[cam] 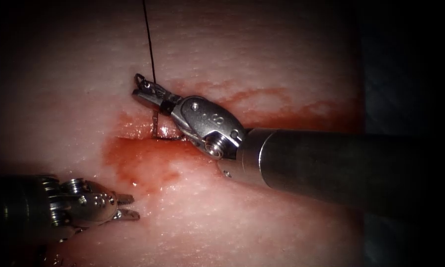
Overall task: Wound Closure
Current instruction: Throw the needle through the tissue beneth the incision with the right driver
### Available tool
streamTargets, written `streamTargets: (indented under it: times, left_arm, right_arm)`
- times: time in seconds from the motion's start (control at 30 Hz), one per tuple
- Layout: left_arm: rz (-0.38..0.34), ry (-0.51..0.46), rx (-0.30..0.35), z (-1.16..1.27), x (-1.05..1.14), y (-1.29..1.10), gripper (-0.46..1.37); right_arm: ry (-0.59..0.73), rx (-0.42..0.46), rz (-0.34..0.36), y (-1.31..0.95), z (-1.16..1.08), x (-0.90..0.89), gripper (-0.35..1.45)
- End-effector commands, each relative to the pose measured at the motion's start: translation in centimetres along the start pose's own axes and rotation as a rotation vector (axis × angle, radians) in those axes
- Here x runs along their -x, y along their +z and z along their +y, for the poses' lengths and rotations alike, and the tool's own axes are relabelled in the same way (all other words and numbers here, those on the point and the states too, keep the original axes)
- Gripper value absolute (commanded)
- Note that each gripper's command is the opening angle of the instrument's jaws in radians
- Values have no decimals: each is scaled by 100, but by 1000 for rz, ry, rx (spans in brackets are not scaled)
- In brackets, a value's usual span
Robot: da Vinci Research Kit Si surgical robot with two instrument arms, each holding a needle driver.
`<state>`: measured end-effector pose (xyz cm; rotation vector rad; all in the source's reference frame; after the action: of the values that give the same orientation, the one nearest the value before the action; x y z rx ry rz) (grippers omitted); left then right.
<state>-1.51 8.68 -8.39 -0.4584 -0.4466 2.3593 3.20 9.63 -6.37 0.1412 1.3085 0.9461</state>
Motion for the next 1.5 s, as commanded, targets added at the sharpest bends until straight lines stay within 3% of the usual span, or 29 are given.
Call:
streamTargets:
  times: [0.03, 0.23, 0.7, 1.5]
  left_arm:
    - [8, 1, 3, 0, 2, 1, 7]
    - [56, 2, 15, 1, 4, 7, 12]
    - [48, -1, 48, -6, 27, 41, 12]
    - [42, -35, 75, -28, 58, 69, 18]
  right_arm:
    - [-1, 4, -1, 1, 1, 1, -35]
    - [11, 11, -10, 4, 6, 0, -35]
    - [39, 26, -18, 10, 18, -13, -35]
    - [83, 34, -21, 18, 27, -25, -35]
